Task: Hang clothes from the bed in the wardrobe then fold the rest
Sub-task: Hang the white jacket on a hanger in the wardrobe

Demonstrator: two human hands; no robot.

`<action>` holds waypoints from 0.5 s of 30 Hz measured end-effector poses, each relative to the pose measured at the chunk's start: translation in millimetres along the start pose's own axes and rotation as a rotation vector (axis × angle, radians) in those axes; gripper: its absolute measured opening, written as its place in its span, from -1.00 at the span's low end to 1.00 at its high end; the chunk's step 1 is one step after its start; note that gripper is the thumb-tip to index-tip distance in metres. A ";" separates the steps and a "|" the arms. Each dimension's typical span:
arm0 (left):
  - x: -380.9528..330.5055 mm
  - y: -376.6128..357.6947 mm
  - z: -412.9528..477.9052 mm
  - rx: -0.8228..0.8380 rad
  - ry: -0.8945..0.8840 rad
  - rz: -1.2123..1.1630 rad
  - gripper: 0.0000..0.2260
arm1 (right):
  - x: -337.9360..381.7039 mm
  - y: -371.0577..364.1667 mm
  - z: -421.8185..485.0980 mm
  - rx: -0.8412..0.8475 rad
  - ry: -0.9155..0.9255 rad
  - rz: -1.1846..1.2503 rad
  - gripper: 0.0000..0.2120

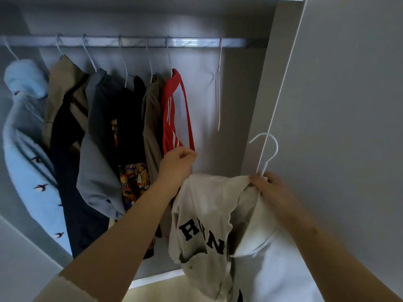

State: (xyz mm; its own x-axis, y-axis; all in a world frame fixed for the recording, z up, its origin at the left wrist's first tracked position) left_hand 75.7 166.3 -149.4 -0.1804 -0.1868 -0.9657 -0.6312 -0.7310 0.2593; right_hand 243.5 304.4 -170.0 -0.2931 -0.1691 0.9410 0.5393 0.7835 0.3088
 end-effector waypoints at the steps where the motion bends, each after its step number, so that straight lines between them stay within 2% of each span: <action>1: 0.7 -0.4 2.0 -0.012 0.012 0.018 -0.86 | -1.2 0.7 1.2 0.000 -0.005 0.009 -0.85; 5: 4.5 -4.8 5.1 -0.014 -0.013 0.109 -0.81 | 1.0 -2.5 5.6 0.037 -0.027 0.067 -0.86; 9: 2.0 -10.6 3.7 0.065 -0.216 0.485 -0.82 | 12.7 -13.7 13.0 0.104 -0.141 0.335 -0.88; 12: -2.5 -5.1 16.3 0.052 -0.286 0.586 -0.86 | 25.1 -22.9 27.4 0.158 -0.148 0.349 -0.86; 15: -4.4 9.3 40.7 0.020 -0.285 0.657 -0.86 | 37.9 -34.2 46.5 0.193 -0.140 0.361 -0.82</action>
State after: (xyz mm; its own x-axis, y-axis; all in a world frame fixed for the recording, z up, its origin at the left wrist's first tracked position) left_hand 39.9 187.1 -142.2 -0.7160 -0.4036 -0.5696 -0.3382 -0.5133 0.7888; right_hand 177.2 299.1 -151.3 -0.2244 0.2083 0.9520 0.4730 0.8774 -0.0804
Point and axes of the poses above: each hand's wrist, its own z-axis towards the middle knuckle, its own y-axis out of the back of the hand, x = y × z, the point moved 1 cm from there along z, towards the middle knuckle, and after that the axes turned 13 degrees about x, right-handed, at the moved point
